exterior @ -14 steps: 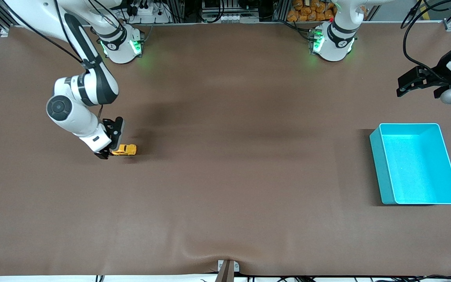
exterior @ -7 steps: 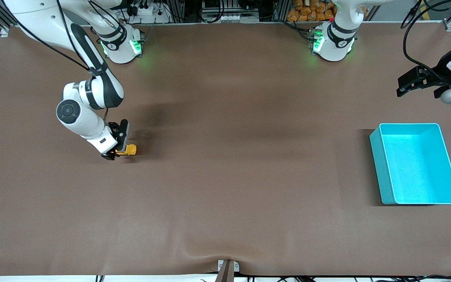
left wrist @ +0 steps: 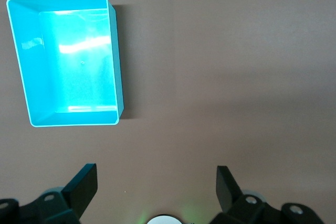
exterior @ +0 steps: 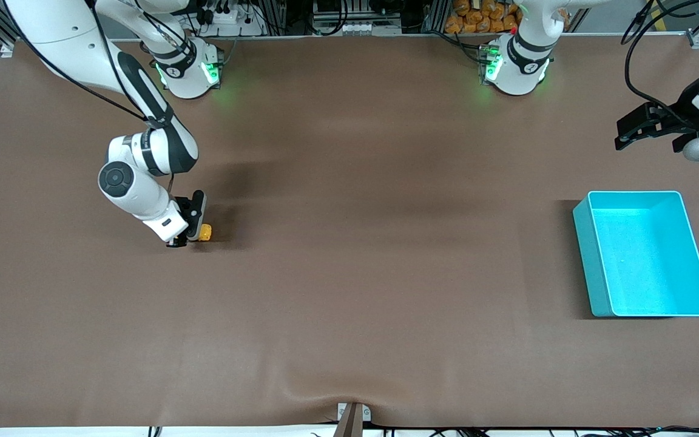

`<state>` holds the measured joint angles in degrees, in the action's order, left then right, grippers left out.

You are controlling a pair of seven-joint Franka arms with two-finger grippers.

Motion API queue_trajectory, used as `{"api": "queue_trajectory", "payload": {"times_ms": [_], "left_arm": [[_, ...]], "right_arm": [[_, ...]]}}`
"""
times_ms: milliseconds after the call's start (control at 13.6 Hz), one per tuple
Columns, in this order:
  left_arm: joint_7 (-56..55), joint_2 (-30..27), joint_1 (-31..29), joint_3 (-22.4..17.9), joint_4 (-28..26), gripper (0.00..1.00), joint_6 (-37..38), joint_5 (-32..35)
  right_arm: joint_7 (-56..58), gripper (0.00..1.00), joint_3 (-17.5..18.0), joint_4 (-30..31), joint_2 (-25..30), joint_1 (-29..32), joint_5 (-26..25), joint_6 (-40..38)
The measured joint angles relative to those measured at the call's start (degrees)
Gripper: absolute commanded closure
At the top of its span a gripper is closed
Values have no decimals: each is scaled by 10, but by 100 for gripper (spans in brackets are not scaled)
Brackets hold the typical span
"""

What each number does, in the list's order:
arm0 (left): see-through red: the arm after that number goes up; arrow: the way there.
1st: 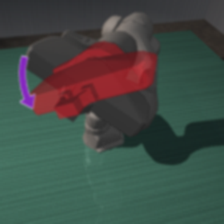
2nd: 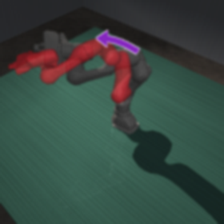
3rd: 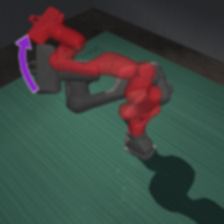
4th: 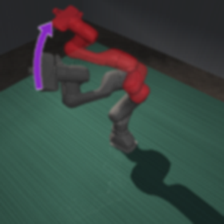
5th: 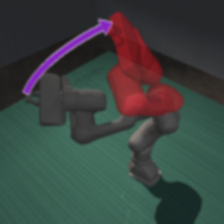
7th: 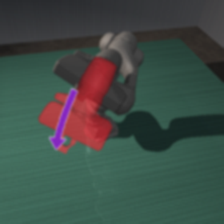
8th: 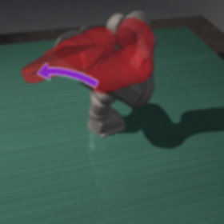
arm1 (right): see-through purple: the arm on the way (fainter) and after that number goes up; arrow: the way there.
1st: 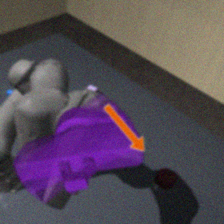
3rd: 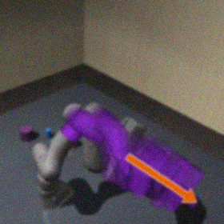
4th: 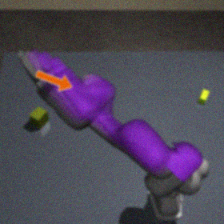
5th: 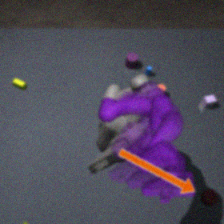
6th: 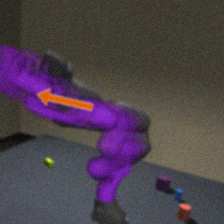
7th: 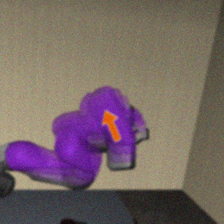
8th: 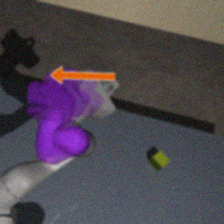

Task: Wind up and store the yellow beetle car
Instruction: 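Lower the right gripper and close it on the yellow car, then drag the car backward along the table with the right gripper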

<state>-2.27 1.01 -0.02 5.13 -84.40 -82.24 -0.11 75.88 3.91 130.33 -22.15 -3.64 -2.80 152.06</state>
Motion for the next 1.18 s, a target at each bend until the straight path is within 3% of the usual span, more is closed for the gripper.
{"api": "queue_trajectory", "payload": {"times_ms": [736,1177], "left_arm": [[0,0,0,0,0,0,0,0],[0,0,0,0,0,0,0,0]], "right_arm": [[9,100,-3,0,0,9,0,-2],[89,100,-7,1,0,90,0,-7]]}}
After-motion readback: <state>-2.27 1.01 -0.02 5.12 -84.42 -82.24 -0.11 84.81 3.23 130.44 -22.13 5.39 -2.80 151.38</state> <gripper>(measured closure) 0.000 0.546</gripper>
